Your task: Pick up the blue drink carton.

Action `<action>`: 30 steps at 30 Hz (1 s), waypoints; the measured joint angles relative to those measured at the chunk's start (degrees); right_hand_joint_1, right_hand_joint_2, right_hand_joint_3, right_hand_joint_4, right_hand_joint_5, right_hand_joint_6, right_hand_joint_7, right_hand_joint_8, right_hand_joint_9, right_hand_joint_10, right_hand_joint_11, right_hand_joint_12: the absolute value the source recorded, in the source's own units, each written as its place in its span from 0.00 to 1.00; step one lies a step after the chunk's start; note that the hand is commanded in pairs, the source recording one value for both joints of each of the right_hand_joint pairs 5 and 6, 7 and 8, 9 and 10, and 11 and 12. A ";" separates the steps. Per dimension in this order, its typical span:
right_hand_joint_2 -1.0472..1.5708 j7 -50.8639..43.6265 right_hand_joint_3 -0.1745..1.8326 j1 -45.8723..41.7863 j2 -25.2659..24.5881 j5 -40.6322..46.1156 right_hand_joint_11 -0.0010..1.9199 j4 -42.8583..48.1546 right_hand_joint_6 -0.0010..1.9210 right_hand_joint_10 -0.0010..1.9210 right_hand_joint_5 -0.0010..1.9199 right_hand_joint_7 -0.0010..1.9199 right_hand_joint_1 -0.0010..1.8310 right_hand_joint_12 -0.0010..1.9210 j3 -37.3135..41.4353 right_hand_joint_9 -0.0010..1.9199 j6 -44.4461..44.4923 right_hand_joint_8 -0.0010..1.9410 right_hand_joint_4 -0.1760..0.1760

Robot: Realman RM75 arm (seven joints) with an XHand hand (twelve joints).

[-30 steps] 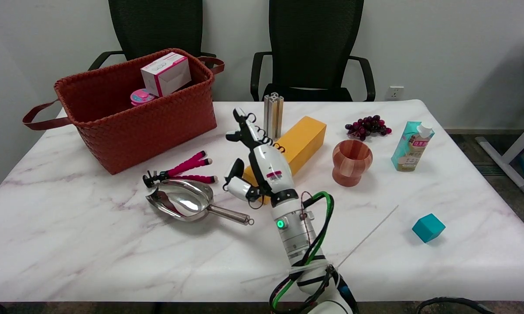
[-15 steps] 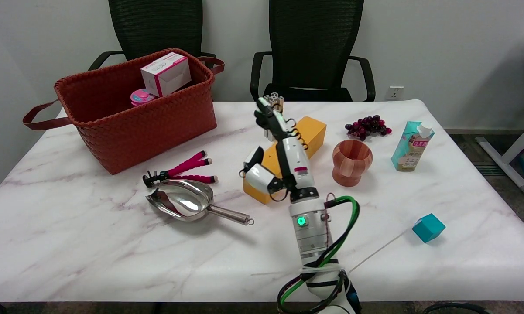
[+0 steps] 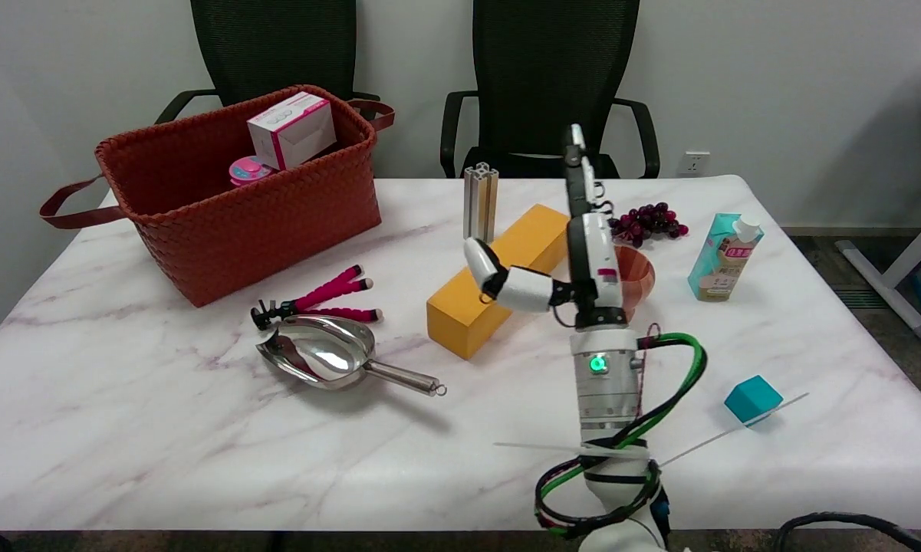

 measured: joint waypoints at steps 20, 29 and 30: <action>0.62 0.84 0.52 -0.78 7.31 10.21 0.00 3.88 0.00 0.00 0.00 0.00 0.69 0.00 9.12 0.00 4.22 0.00 0.50; 0.50 0.94 0.61 -1.65 10.81 16.94 0.00 3.72 0.00 0.00 0.00 0.00 0.68 0.00 13.46 0.00 5.95 0.00 0.50; 0.49 0.94 0.60 -1.75 11.17 17.65 0.00 3.74 0.00 0.00 0.00 0.00 0.68 0.00 13.80 0.00 6.08 0.00 0.50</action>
